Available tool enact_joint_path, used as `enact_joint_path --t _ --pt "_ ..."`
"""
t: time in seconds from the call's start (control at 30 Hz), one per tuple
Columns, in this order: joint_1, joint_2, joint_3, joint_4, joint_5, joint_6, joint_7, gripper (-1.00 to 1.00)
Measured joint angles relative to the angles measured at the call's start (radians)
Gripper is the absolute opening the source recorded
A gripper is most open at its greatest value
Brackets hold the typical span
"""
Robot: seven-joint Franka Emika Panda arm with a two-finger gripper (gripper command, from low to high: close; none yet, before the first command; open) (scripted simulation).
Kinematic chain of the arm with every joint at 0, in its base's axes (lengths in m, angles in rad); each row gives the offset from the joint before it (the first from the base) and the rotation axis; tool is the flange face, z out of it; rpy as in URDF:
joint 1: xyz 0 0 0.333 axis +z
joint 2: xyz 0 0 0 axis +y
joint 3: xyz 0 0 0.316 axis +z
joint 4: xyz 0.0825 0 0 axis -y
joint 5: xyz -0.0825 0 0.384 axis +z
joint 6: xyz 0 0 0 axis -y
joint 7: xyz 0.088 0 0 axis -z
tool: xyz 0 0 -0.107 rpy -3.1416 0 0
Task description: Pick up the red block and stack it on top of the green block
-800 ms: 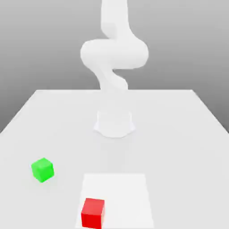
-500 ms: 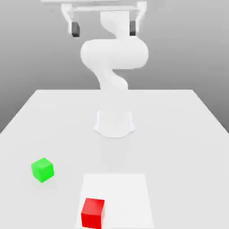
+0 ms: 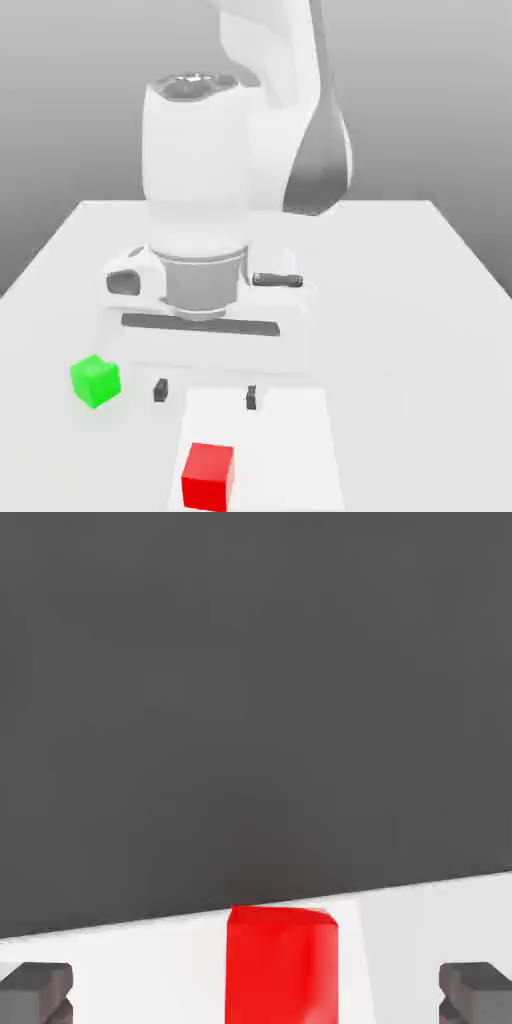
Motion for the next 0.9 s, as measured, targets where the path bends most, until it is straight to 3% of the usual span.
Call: enact_joint_path --t 0.17,0.2,0.43,0.6,0.9 --pt "-0.013 0.181 0.012 0.014 0.018 0.132 -0.012 0.0" --pt "-0.016 0.211 0.016 0.019 0.02 0.157 -0.014 -1.0" --pt "-0.017 0.214 0.017 0.019 0.019 0.16 -0.013 -1.0" --pt "-0.011 0.062 0.003 -0.006 -0.002 0.033 -0.007 -1.0" --pt "-0.137 -0.085 -0.08 -0.109 -0.127 0.003 -0.355 -1.0"
